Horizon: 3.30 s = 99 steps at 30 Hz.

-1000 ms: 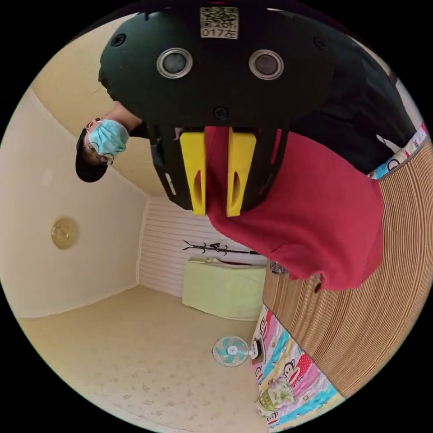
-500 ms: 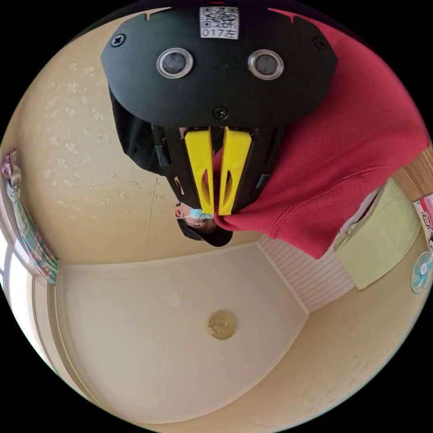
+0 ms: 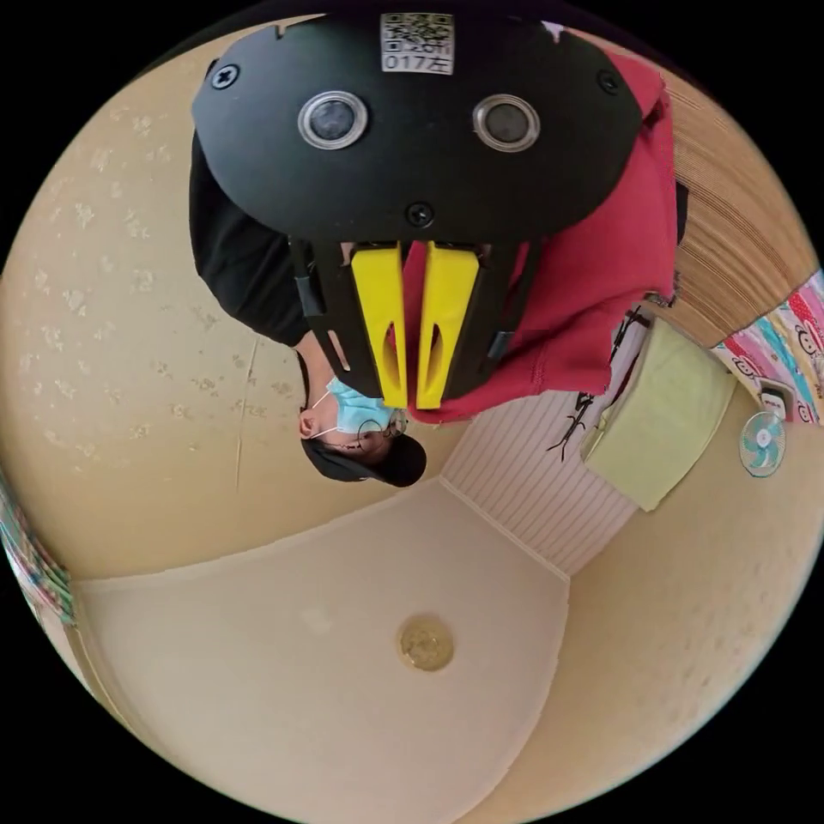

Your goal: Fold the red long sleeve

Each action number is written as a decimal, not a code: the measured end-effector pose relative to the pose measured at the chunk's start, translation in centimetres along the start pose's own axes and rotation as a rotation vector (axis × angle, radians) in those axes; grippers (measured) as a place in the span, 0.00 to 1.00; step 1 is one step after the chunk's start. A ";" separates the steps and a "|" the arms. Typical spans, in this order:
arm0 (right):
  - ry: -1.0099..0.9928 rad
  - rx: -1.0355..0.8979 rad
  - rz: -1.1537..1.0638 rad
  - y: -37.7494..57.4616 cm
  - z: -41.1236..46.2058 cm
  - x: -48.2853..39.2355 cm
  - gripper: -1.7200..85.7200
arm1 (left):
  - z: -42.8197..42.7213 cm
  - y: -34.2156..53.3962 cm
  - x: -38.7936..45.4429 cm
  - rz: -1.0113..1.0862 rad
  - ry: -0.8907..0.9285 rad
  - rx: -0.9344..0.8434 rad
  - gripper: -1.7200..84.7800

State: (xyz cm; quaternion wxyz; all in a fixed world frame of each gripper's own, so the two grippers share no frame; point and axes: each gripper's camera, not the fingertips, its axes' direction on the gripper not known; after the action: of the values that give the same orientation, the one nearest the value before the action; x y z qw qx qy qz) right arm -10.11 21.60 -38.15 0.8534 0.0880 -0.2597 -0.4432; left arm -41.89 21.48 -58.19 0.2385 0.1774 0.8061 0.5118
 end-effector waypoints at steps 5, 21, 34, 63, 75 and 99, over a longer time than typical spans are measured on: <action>0.076 0.394 0.092 -1.9 -10.7 -1.1 0.06 | -1.5 1.2 9.4 0.098 -0.720 0.116 0.01; 0.472 -0.426 0.299 -19.5 25.3 26.2 0.07 | -12.5 -12.7 -29.5 -0.730 -1.697 0.195 0.08; 0.058 -1.044 0.291 23.8 41.3 27.9 0.10 | -10.2 24.9 -44.9 -1.297 -1.641 -0.071 0.09; -0.125 -0.956 0.003 19.1 49.0 24.3 0.08 | -14.0 28.1 -38.1 -1.187 -1.620 0.268 0.05; -0.182 -0.498 0.860 24.9 35.7 44.3 0.06 | -14.9 27.0 -44.4 -1.081 -1.085 0.178 0.17; 0.934 -0.400 0.734 12.3 16.0 49.4 0.11 | -22.0 30.0 -32.7 -1.263 -1.375 -0.080 0.04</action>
State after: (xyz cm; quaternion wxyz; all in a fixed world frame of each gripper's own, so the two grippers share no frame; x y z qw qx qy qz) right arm 13.62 -9.42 -1.83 0.9734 0.0159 0.2155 -0.0761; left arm -26.13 0.24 -16.29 0.9029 -0.0382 0.4169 0.0972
